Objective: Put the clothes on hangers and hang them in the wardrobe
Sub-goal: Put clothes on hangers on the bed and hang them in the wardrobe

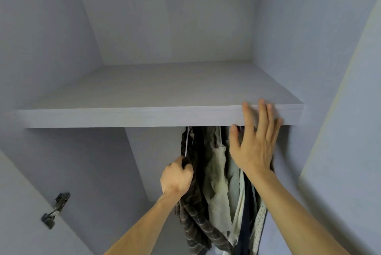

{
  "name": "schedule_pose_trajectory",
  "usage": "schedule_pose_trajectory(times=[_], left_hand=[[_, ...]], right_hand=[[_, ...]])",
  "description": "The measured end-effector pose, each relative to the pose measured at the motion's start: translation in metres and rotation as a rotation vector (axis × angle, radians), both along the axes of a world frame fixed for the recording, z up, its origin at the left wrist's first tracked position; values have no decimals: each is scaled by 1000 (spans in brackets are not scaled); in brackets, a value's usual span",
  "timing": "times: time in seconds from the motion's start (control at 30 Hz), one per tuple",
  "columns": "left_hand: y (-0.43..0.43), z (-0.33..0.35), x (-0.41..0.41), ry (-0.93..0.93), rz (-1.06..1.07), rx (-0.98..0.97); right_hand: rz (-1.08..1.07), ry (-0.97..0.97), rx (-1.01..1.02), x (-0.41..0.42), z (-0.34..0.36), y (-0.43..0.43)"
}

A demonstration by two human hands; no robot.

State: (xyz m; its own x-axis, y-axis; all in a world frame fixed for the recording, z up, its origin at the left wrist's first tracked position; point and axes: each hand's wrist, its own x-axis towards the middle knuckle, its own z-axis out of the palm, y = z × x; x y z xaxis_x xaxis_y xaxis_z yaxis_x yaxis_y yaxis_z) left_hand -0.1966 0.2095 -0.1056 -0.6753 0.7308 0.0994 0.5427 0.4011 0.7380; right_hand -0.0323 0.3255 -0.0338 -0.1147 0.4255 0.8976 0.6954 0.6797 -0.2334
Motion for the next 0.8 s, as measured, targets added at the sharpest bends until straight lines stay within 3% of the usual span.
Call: schedule_pose_trajectory(times=[0.1,0.23,0.47,0.63,0.8], left_hand=[[-51,-27,-7,-56,22,-52],[-148,-66,-5,-78,58,-162],[-350,-111,38,28,213,-487],[-486,-124,105,-75,450,-529],[-586,-129,195,-146,811,-540]], right_hand=[[201,-73,-210,-16,-53,-42],[538,-112,-740,-50,-110,-113],[1038,-701,-1266,-109,-153,-262],[1228,-906,-1192,-110,-190,-388],[1557,-1104,-1044,-77,-197,-506]])
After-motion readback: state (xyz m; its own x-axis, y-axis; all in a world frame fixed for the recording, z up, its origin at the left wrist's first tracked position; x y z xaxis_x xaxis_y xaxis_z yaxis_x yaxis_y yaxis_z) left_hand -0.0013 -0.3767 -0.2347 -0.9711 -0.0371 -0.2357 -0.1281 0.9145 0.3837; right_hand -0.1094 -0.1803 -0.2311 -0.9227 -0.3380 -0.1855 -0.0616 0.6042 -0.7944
